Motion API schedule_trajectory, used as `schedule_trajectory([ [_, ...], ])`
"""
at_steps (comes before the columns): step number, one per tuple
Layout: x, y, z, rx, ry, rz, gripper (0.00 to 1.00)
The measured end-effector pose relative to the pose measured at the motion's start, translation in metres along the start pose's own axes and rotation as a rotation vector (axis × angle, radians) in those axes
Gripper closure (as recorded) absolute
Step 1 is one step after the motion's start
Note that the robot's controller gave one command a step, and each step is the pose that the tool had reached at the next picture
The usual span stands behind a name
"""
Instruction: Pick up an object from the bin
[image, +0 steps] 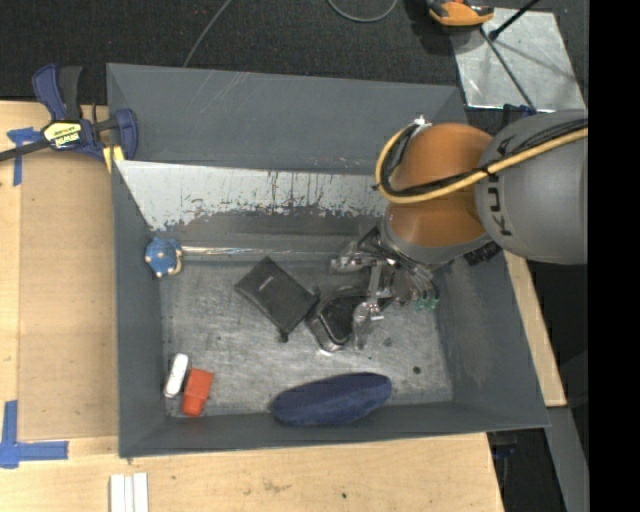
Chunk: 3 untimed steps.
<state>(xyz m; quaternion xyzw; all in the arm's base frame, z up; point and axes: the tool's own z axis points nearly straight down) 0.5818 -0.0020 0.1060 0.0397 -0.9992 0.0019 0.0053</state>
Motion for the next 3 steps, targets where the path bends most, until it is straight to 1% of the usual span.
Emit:
schedule_trajectory([
  [1,0.000,-0.001,0.001,0.001,0.003,0.030,0.00],
  [2,-0.001,0.005,0.010,-0.003,-0.017,-0.082,0.00],
  [3,-0.021,0.021,0.023,0.007,0.014,-0.290,0.00],
])
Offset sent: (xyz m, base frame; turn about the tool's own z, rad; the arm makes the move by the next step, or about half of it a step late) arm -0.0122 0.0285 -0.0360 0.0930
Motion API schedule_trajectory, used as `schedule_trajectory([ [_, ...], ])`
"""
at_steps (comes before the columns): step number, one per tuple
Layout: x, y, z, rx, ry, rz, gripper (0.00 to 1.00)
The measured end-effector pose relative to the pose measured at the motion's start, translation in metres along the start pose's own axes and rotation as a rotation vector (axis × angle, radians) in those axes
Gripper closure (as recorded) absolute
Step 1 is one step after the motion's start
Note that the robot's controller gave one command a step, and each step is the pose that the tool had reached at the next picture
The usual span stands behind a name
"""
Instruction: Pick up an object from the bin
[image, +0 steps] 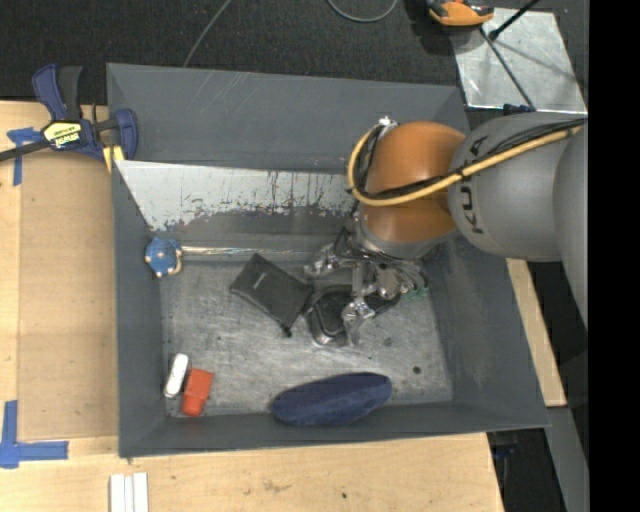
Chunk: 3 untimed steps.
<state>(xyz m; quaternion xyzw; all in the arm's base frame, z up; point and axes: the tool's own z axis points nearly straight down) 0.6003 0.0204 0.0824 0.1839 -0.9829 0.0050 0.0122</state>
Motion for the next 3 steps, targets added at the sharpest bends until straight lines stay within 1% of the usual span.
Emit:
schedule_trajectory([
  [1,0.000,0.000,0.000,-0.001,0.000,0.002,1.00],
  [2,-0.010,0.008,-0.003,-0.001,-0.031,-0.089,1.00],
  [3,-0.023,0.029,-0.131,-0.001,-0.032,-0.257,1.00],
])
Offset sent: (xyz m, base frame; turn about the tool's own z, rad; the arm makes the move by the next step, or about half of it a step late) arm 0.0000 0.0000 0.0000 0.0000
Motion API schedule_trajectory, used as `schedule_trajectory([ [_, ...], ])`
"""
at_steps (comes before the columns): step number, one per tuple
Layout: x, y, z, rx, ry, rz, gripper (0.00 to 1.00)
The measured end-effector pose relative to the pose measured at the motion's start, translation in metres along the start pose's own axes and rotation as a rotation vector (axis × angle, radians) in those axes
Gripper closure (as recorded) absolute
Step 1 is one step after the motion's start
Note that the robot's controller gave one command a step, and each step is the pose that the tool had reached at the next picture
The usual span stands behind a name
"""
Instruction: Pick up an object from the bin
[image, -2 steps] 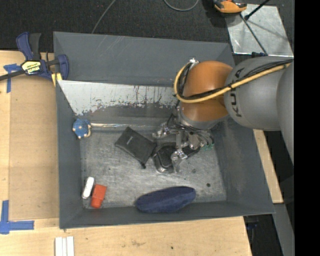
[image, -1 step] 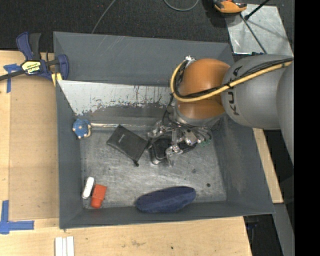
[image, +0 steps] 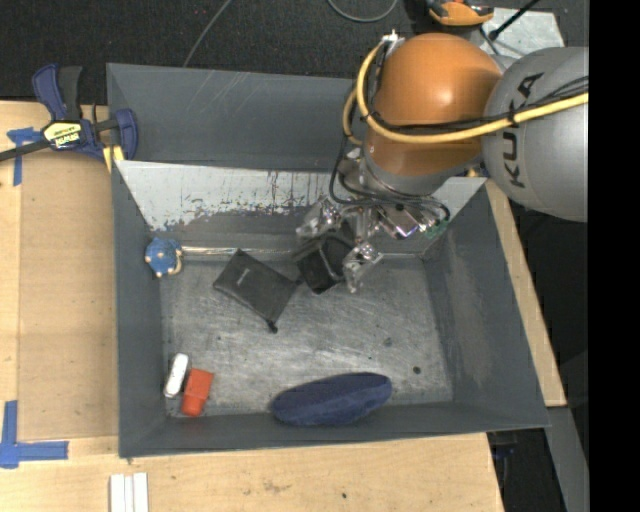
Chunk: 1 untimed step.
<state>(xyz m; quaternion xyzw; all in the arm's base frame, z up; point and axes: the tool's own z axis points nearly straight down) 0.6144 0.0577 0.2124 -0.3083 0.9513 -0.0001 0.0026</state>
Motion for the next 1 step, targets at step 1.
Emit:
schedule_trajectory([
  [1,0.0646,-0.0591,-0.0273,-0.002,0.006,-0.266,1.00],
])
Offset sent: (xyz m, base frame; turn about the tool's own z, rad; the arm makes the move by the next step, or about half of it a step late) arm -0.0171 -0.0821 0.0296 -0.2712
